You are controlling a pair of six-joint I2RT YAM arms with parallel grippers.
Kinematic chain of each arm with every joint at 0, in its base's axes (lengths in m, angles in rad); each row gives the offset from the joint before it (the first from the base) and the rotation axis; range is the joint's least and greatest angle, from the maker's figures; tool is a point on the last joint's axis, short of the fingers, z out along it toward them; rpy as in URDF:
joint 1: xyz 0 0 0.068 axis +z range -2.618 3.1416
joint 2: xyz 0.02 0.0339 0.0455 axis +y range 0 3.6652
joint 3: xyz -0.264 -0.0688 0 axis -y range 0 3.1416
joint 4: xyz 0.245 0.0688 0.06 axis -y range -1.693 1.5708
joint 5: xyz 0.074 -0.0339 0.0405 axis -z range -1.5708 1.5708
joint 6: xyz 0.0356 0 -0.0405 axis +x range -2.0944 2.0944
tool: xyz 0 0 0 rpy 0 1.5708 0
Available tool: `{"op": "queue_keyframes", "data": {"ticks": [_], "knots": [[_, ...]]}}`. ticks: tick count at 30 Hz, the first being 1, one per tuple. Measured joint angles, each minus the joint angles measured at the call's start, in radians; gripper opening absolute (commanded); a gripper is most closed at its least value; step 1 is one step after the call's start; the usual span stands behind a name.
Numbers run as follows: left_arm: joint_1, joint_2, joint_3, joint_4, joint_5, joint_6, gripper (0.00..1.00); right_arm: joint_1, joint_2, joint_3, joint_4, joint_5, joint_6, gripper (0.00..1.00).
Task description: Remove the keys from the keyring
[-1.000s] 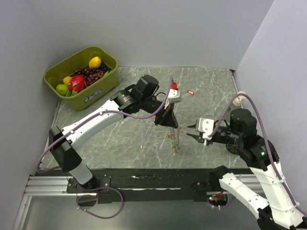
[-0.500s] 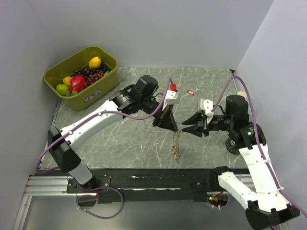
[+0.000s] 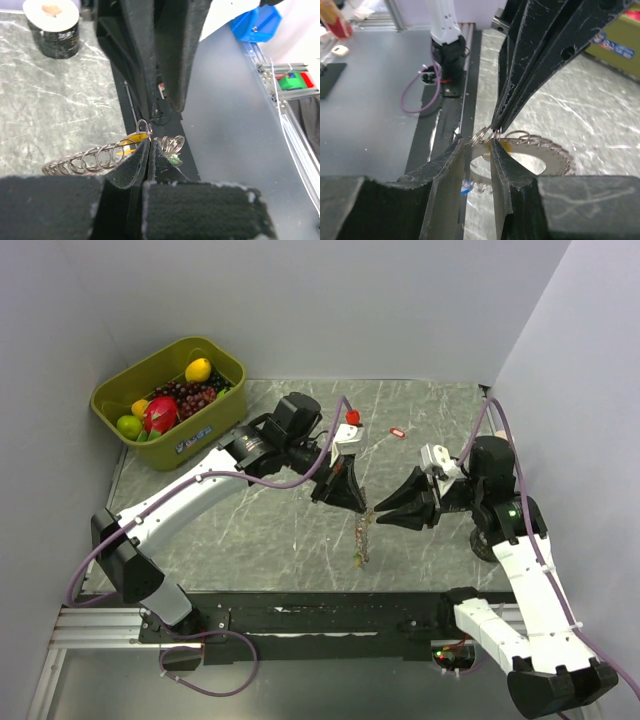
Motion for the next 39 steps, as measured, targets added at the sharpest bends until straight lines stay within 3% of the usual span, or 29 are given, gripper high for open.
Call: {"op": "queue_keyframes", "data": {"ticks": [39], "knots": [[0.0, 0.0, 0.0, 0.0, 0.066, -0.001, 0.01, 0.018, 0.001, -0.094, 0.216, -0.055, 0.164, 0.29]]}}
